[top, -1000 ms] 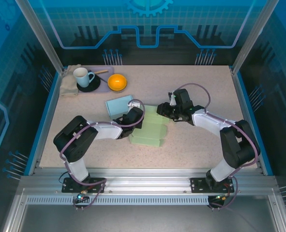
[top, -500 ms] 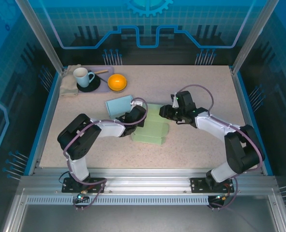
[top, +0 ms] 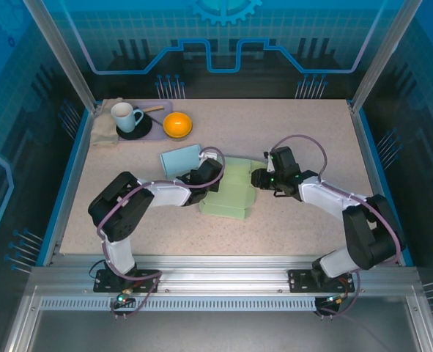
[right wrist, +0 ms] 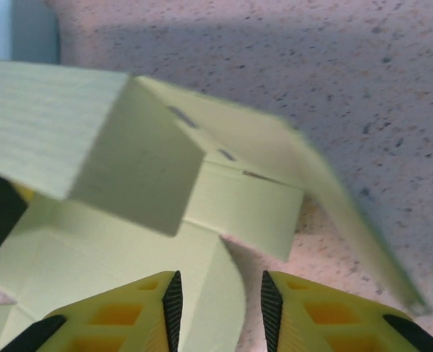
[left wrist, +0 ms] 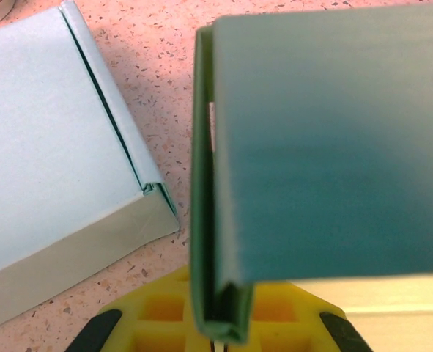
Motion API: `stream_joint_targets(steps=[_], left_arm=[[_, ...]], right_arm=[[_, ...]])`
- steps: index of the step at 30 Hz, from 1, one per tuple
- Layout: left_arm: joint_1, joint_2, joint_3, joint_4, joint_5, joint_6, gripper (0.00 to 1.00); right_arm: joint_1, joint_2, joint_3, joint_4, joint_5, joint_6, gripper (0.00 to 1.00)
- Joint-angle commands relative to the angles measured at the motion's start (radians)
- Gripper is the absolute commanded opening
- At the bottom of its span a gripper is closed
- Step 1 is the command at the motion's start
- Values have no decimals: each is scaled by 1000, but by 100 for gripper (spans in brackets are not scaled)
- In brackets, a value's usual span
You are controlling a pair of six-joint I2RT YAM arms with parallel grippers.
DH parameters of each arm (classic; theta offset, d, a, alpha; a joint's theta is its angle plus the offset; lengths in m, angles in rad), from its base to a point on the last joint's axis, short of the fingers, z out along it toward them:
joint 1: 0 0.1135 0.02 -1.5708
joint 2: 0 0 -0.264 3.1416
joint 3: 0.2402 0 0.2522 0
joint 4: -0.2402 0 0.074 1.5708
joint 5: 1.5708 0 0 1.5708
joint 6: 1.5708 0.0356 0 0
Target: Fold the paper box
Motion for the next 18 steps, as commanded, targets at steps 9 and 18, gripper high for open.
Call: stream_joint_targets(steps=[9, 18], left_arm=[[-10, 56, -24, -189, 90, 5, 1], [-11, 56, -12, -195, 96, 11, 1]], right_arm=[[-107, 150, 12, 110, -72, 35, 41], [-107, 207, -4, 307, -230, 68, 40]])
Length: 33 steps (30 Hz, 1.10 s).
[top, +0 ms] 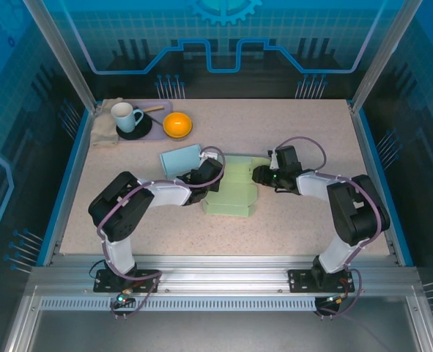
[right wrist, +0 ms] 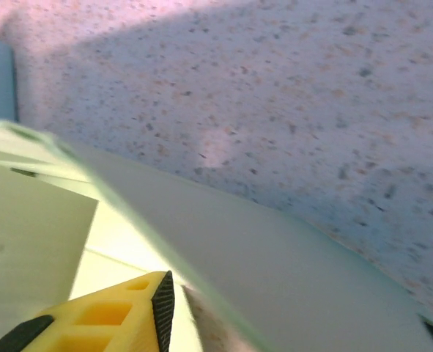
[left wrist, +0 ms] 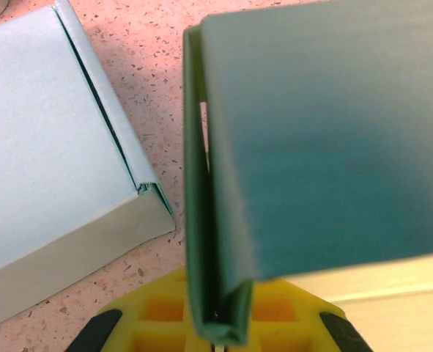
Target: Fold the paper box
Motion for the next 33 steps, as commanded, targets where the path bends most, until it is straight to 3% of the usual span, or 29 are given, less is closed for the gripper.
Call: stream_joint_targets(steps=[1, 9, 19, 29, 33], left_arm=[[-10, 58, -16, -185, 89, 12, 1], [-9, 72, -4, -186, 91, 11, 1], [-9, 71, 0, -190, 93, 12, 1], [-9, 71, 0, -190, 89, 5, 1], [-8, 70, 0, -195, 83, 4, 0]], right_arm=[[-9, 16, -2, 106, -88, 31, 39], [57, -6, 40, 62, -98, -37, 37], [102, 89, 75, 51, -88, -6, 35], [144, 138, 110, -16, -5, 18, 34], [144, 89, 87, -7, 3, 5, 34]])
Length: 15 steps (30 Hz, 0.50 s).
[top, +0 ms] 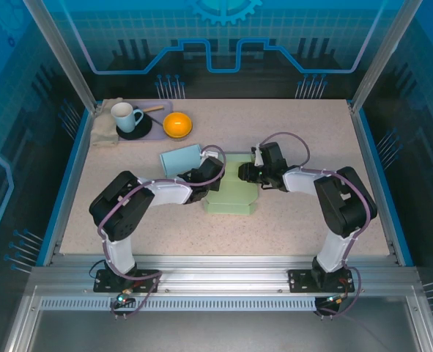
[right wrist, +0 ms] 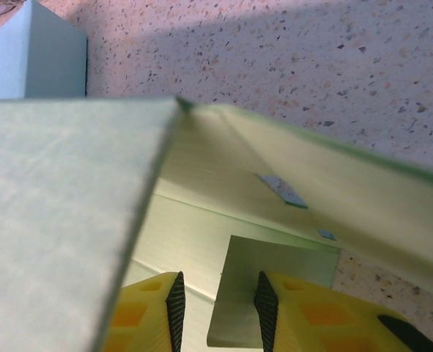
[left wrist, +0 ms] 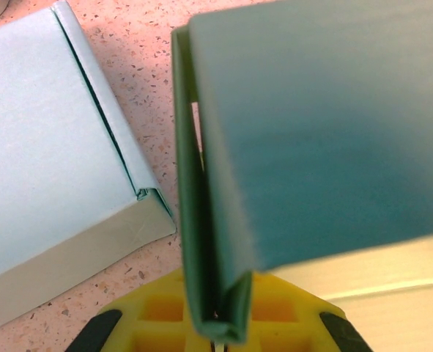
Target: Fold the paper box
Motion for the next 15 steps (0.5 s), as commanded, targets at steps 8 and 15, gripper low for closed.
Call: stream_joint_targets(steps=[8, 15], left_arm=[[-8, 69, -24, -159, 72, 6, 0], [-8, 61, -30, -149, 66, 18, 1]], right_arm=[[28, -141, 56, -297, 0, -261, 38], [17, -292, 132, -568, 72, -521, 40]])
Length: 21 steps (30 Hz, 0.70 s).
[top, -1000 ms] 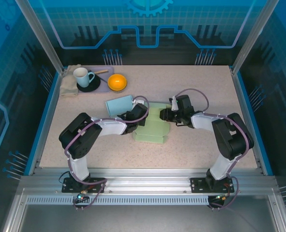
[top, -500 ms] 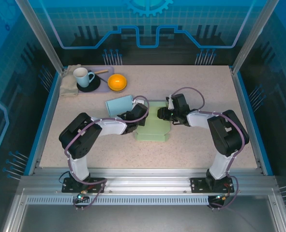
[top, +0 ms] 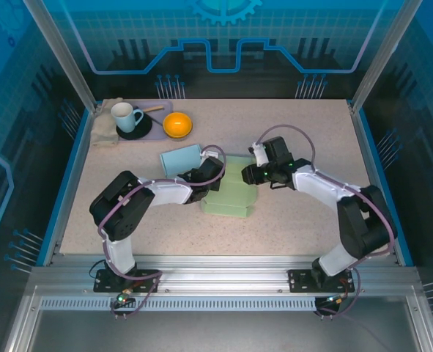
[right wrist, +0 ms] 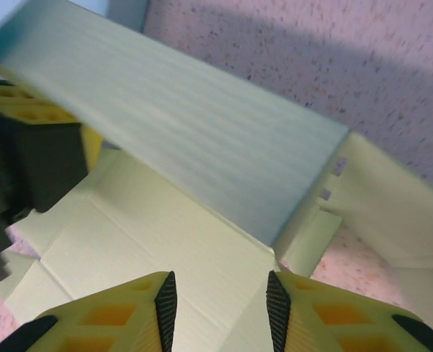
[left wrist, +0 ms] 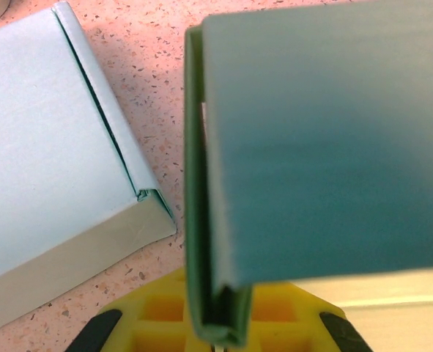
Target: Fold the paper box
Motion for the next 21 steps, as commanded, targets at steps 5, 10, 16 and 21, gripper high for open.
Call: stream_joint_targets(steps=[5, 10, 16, 21], left_arm=[[-8, 45, -44, -140, 71, 24, 1], [-9, 35, -59, -123, 78, 30, 0], [-8, 31, -71, -106, 82, 35, 0], [-8, 23, -65, -102, 83, 44, 0]], right_arm=[[-16, -170, 105, -220, 211, -403, 41], [-142, -171, 97, -142, 306, -743, 50], [-293, -4, 124, -144, 308, -804, 49], [-294, 88, 112, -144, 248, -804, 48]])
